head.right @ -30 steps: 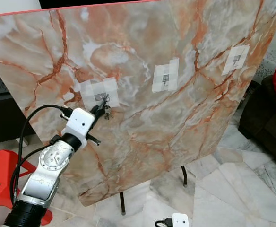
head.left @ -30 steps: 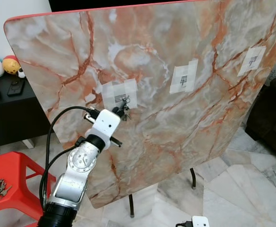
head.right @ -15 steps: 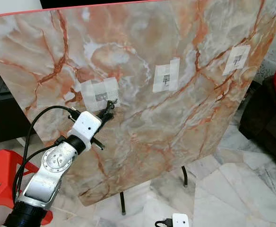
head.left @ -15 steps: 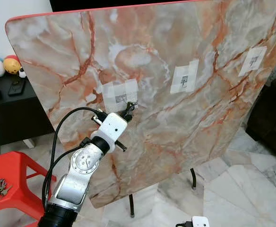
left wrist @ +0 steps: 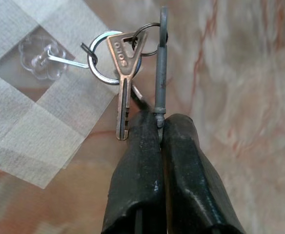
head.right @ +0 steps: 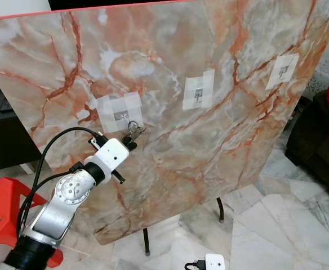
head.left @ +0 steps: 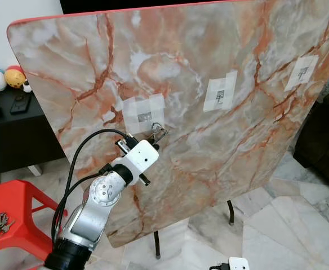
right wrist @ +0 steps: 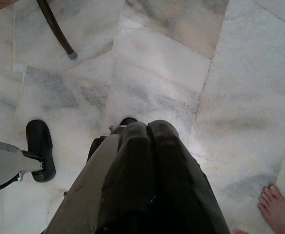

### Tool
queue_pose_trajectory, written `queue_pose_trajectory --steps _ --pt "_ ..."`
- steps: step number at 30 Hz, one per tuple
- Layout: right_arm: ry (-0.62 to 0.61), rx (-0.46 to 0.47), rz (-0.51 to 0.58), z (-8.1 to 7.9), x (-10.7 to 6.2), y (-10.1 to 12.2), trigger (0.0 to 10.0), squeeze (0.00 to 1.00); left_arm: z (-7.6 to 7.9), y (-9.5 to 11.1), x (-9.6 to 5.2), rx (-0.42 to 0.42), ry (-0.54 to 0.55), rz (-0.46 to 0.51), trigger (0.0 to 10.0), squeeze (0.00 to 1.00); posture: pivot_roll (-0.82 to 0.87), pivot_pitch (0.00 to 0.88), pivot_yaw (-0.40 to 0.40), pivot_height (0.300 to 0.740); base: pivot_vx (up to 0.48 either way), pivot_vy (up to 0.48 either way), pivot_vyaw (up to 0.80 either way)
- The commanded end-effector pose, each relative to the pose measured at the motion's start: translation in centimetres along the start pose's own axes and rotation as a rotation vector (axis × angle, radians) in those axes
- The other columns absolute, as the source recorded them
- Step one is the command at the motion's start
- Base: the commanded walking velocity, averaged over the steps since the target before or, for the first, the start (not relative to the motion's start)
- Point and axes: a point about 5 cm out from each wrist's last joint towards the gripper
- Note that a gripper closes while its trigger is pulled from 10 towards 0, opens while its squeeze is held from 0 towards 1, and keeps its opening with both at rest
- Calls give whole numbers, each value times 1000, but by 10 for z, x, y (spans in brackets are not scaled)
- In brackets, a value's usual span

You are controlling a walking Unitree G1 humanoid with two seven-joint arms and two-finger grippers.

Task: Hang keys on a hook

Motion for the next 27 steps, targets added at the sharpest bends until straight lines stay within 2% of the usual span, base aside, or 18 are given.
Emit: queue_pose_trajectory --steps 1,7,8,10,11,16,19,22,27 --pt "-1 -1 0 0 0 1 10000 0 1 -1 3 43 -14 -30 10000 0 58 0 -44 740 0 0 0" --pt "-2 3 2 0 0 0 10000 0 -4 -7 5 64 9 -89 10000 0 57 0 -42 740 0 0 0" --pt "-2 3 2 0 0 0 10000 0 -5 -9 5 65 22 -98 10000 667 57 0 -43 740 0 0 0" --pt "-2 4 2 0 0 0 10000 0 -6 -9 5 64 29 -102 10000 667 57 0 -43 740 0 0 0" --pt "-2 4 3 0 0 0 10000 0 -6 -10 5 62 37 -107 10000 1000 57 0 -43 740 0 0 0" --pt "-2 7 5 0 0 1 10000 0 -10 -10 4 50 63 -110 10000 1000 57 0 -43 740 0 0 0" --pt "-2 8 5 0 0 1 10000 0 -12 -8 3 12 88 -95 10000 1000 57 0 -43 740 0 0 0" --pt "-3 11 6 0 0 1 10000 0 -13 -6 0 -80 109 -60 10000 1000 54 0 -42 740 0 0 0" --pt "-4 12 6 0 0 1 10000 0 -6 -5 -10 -119 62 -19 10000 1000 57 0 -44 740 0 0 0"
Point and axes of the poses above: a point about 5 cm out from each wrist's last joint towards the gripper, its own x axis pointing out of the wrist towards the gripper, its own y axis along the axis of the wrist's last joint, z = x × y, and after that the axes turned 12 degrees about x, right-handed
